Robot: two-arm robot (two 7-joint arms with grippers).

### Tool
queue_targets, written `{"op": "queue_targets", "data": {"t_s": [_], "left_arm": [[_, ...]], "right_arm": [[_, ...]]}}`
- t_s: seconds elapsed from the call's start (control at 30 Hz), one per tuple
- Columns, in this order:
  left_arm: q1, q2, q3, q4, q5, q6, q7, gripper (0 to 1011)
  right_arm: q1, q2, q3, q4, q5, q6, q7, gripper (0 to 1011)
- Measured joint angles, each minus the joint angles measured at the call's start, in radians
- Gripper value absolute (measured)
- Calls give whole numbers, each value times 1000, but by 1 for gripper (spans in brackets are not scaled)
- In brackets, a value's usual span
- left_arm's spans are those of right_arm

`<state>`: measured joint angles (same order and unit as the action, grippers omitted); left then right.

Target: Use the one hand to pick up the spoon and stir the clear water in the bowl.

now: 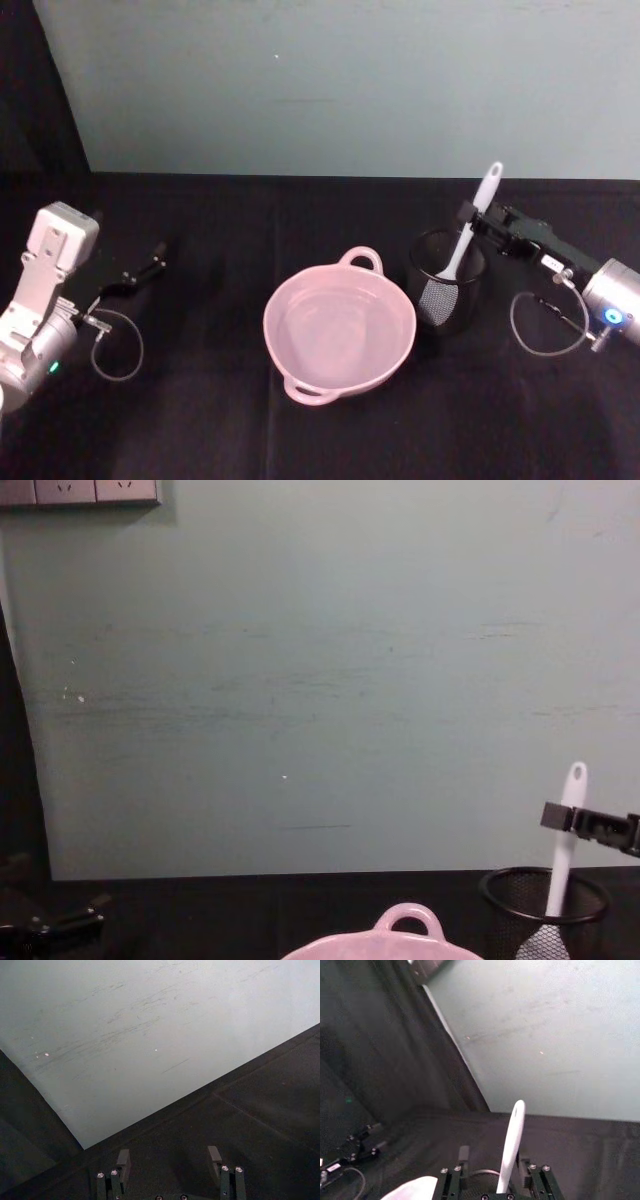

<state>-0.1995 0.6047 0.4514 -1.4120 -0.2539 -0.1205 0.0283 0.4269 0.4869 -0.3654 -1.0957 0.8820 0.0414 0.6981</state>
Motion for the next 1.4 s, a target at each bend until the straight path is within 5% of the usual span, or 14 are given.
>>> {"op": "queue_targets", "data": {"t_s": [0.47,0.8,1.07,1.27,1.37,1.4], "left_arm": [[0,0,0,0,0,0,0,1005],[0,0,0,0,0,0,0,1005],[0,0,0,0,0,0,0,1005],[0,0,0,0,0,0,0,1005],[0,0,0,0,0,0,0,1005],[0,0,0,0,0,0,0,1005]], "right_arm": [[-11,23,-5,8,13,85,-54,965],[-48,64,21,-74,45,76,-49,1000],[-76,144,31,-187,43,118,-109,1002],[-111,207,40,-252,-25,127,-230,1002],[-114,225,21,-257,-118,113,-291,1002],[-114,225,21,-257,-118,113,-291,1002]]}}
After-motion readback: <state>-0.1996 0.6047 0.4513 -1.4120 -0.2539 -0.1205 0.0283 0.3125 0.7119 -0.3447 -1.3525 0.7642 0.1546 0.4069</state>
